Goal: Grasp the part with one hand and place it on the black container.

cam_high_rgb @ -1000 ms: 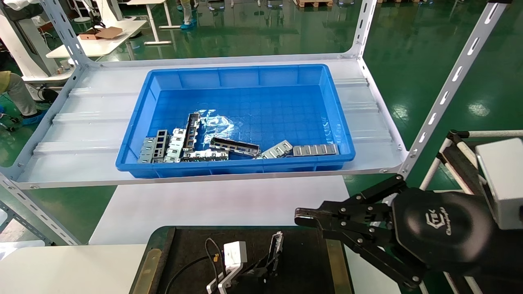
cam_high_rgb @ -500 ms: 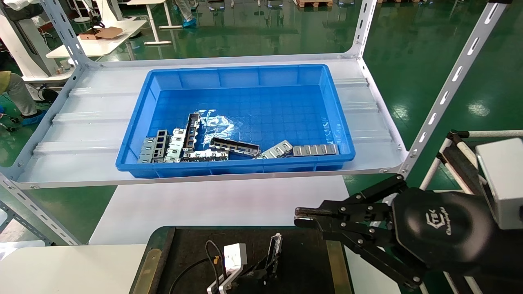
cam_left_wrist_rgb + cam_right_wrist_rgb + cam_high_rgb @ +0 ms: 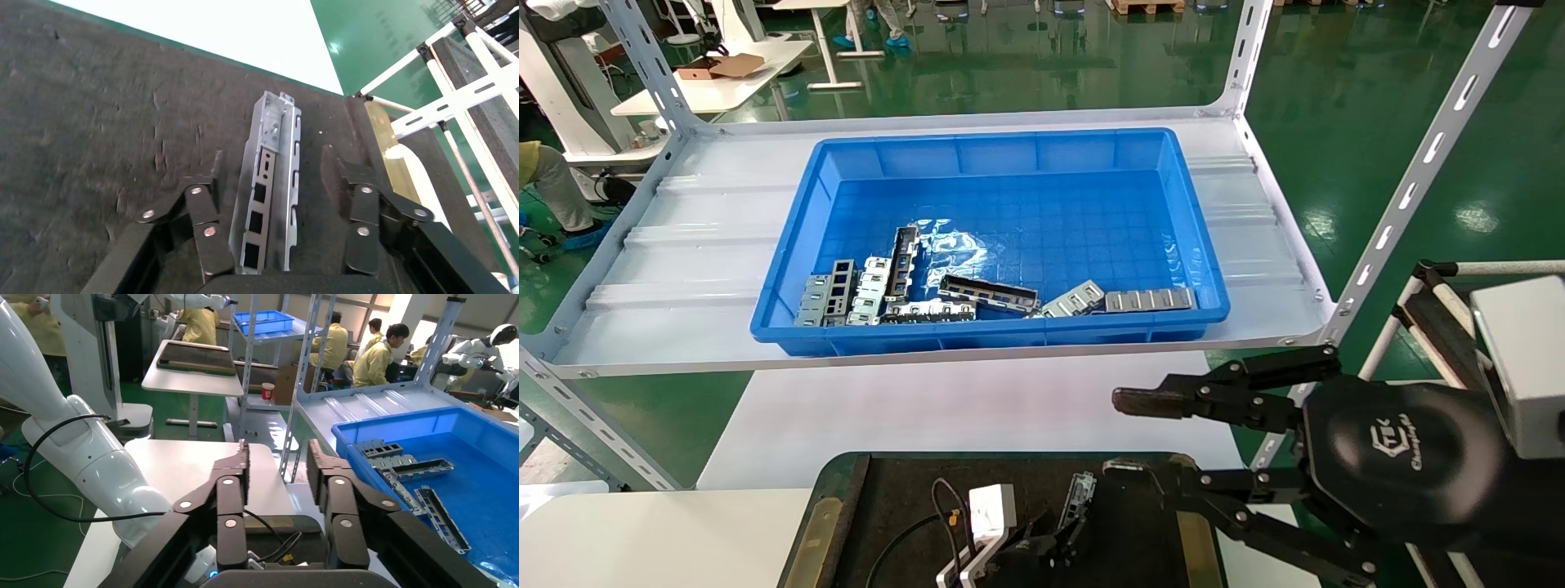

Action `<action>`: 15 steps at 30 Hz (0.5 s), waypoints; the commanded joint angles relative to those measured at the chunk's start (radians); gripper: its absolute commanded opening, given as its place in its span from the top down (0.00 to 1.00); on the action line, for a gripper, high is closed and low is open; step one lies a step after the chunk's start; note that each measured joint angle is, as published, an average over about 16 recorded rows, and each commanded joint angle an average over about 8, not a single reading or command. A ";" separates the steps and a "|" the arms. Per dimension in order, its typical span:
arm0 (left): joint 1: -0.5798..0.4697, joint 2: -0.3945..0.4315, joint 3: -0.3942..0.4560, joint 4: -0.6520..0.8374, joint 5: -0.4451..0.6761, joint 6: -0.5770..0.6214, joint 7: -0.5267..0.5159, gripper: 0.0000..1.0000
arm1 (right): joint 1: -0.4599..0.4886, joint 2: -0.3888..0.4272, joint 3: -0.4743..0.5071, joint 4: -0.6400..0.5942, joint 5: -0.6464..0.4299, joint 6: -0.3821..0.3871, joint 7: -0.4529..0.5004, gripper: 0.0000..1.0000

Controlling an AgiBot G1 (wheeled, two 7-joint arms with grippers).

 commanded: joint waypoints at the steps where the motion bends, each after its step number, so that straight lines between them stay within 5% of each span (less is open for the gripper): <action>1: -0.003 -0.001 0.004 -0.002 0.019 -0.005 -0.016 0.00 | 0.000 0.000 0.000 0.000 0.000 0.000 0.000 0.00; 15: -0.018 -0.077 -0.072 -0.016 0.078 0.206 -0.087 0.00 | 0.000 0.000 -0.001 0.000 0.001 0.000 0.000 0.00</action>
